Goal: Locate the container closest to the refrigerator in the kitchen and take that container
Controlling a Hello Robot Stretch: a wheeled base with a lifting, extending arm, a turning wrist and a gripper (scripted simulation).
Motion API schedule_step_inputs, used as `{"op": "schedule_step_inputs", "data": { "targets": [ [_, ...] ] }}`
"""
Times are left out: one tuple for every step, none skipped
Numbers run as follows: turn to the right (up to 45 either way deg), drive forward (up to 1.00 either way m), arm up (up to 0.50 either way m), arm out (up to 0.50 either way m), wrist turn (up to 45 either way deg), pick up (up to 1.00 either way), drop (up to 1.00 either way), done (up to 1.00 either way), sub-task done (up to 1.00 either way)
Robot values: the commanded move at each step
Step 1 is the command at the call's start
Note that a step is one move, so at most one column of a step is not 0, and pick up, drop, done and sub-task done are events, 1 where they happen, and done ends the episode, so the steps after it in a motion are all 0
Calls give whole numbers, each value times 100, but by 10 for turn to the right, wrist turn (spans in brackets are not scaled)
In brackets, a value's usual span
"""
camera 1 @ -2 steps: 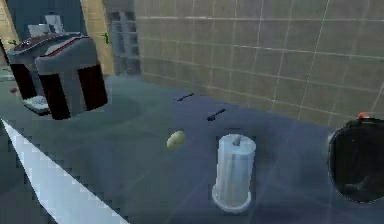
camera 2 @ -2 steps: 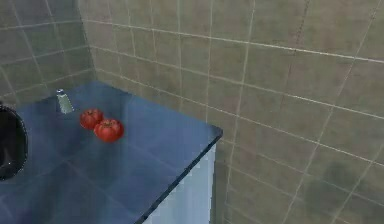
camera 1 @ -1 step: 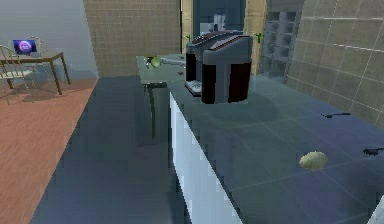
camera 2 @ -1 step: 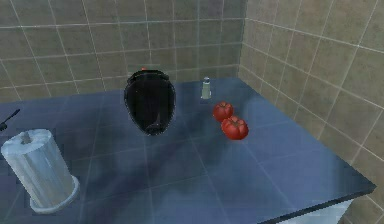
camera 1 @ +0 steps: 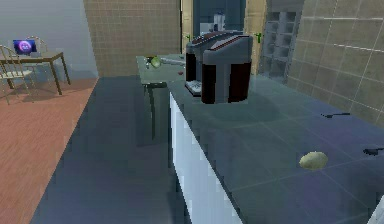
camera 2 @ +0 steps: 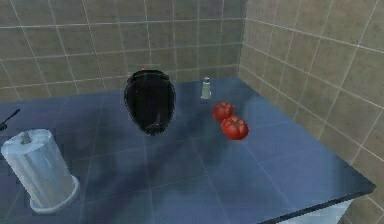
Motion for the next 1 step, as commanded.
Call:
{"op": "schedule_step_inputs", "data": {
  "targets": [
    [0,0,38,0,0,0,0,0,0]
  ]
}}
